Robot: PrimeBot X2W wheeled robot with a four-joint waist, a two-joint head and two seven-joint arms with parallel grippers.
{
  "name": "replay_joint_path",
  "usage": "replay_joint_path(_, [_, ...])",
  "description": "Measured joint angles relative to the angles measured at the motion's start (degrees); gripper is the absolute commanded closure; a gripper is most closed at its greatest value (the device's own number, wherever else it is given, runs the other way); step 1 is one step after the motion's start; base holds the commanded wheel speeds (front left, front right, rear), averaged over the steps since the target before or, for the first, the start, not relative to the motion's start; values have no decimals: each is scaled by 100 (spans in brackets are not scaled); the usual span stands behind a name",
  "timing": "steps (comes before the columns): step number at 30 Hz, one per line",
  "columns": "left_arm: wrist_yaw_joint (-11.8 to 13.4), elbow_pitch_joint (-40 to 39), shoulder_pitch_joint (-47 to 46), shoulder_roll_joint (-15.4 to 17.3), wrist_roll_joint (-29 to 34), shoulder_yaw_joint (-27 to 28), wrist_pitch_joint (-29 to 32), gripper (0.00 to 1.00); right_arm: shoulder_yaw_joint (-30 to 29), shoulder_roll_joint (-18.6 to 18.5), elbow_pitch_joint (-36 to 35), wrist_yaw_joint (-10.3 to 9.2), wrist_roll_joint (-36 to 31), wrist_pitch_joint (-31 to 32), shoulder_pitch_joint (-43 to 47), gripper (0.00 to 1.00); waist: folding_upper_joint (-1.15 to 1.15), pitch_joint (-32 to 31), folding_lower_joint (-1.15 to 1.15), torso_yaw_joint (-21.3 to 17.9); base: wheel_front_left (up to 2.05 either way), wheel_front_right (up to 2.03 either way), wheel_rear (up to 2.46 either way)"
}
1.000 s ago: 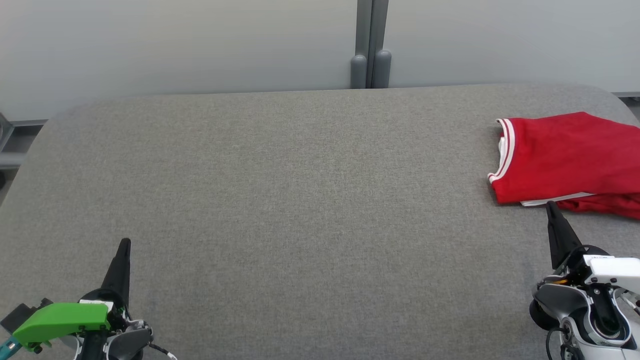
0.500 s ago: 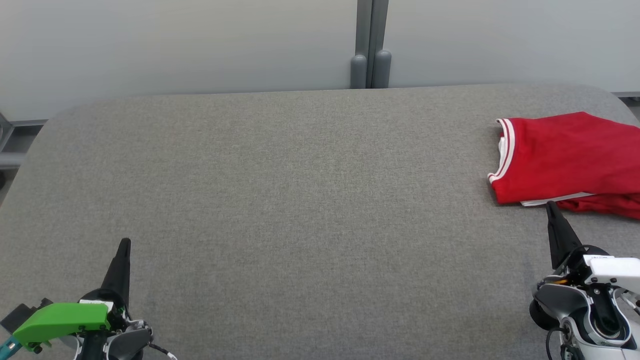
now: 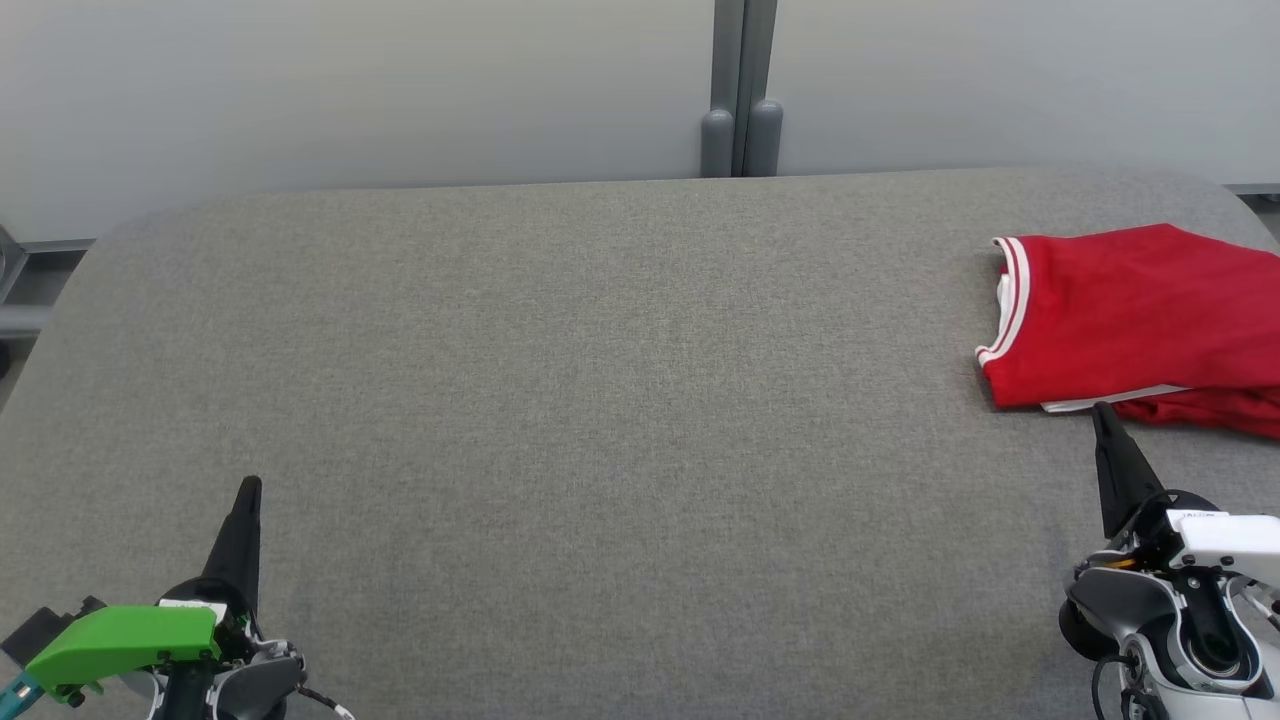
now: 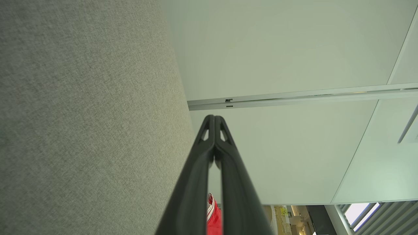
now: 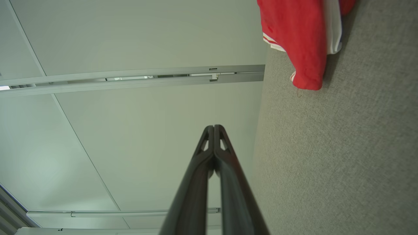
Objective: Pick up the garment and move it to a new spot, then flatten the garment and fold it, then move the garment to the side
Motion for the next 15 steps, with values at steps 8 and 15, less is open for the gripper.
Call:
replay_joint_path(8, [0, 0, 0, 0, 0, 0, 0, 100, 0, 0, 0, 0, 0, 0, 0, 100, 0, 0, 0, 0, 0, 0, 0])
replay_joint_path(15, [0, 0, 0, 0, 0, 0, 0, 100, 0, 0, 0, 0, 0, 0, 0, 100, 0, 0, 0, 0, 0, 0, 0])
